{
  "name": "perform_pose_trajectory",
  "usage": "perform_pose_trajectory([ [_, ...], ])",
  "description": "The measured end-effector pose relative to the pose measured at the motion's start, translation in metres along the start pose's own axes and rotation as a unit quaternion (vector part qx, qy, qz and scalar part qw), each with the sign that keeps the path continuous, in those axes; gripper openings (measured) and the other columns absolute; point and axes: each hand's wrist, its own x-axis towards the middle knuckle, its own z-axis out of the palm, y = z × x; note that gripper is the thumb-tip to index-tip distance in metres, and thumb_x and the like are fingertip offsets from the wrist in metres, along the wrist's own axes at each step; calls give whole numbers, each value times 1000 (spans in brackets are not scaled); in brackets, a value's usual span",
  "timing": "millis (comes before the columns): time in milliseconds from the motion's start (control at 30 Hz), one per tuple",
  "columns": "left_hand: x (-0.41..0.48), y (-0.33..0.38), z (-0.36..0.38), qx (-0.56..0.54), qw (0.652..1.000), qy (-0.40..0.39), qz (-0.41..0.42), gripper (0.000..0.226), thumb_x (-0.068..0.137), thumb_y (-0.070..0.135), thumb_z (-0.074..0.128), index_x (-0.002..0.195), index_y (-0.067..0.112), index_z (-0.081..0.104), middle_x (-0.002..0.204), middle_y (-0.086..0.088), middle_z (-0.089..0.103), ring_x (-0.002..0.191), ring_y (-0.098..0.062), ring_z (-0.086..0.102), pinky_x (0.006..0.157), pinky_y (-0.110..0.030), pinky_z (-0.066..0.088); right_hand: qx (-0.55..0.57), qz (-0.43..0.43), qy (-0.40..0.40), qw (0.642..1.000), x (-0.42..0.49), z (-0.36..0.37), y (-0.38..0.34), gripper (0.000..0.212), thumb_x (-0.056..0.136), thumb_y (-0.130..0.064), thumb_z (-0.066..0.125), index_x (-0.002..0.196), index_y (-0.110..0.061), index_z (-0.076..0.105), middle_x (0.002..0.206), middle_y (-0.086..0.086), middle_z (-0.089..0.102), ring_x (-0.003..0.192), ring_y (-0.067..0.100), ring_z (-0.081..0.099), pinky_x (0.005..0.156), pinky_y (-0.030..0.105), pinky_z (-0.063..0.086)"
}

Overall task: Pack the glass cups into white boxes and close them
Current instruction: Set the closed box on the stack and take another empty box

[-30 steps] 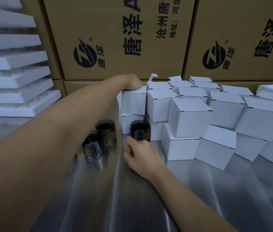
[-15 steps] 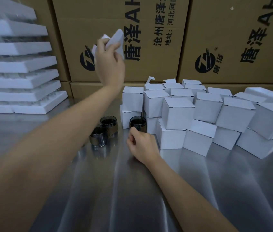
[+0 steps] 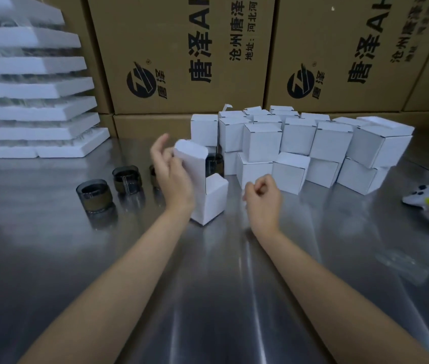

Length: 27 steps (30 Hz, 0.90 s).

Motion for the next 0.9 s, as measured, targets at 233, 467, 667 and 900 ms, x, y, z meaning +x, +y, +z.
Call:
perform_pose_trajectory([
  [233,-11,-36,-25,127,984,-2,-122,37,102,13,35,138,13,42,128,-1,35,113,-14,45,93,-18,31,-11,32,-81,996,-1,-11,1,17,94,-13,54,110,-17,57,102,-10,58,94,6,53,70,1,36],
  [467,-33,-29,-23,74,960,-209,-172,29,105,23,28,122,14,49,111,-5,61,103,-14,57,95,-25,37,8,51,-183,982,-4,-11,-8,37,99,-23,47,136,-27,50,142,-10,46,126,6,40,99,22,28],
  [667,-23,-46,-29,89,935,-247,-241,52,100,56,28,123,23,60,126,1,62,118,-17,57,109,-37,37,13,-117,-155,981,-16,-10,-12,17,90,-25,50,90,-26,68,112,-7,52,117,11,49,101,22,36],
  [900,13,-56,-32,125,968,-166,-142,23,101,37,43,107,20,58,103,0,60,97,-14,57,80,-17,41,-79,-178,-165,967,-22,-6,-11,15,92,-23,54,95,-23,69,121,-4,46,123,15,45,101,13,31],
])
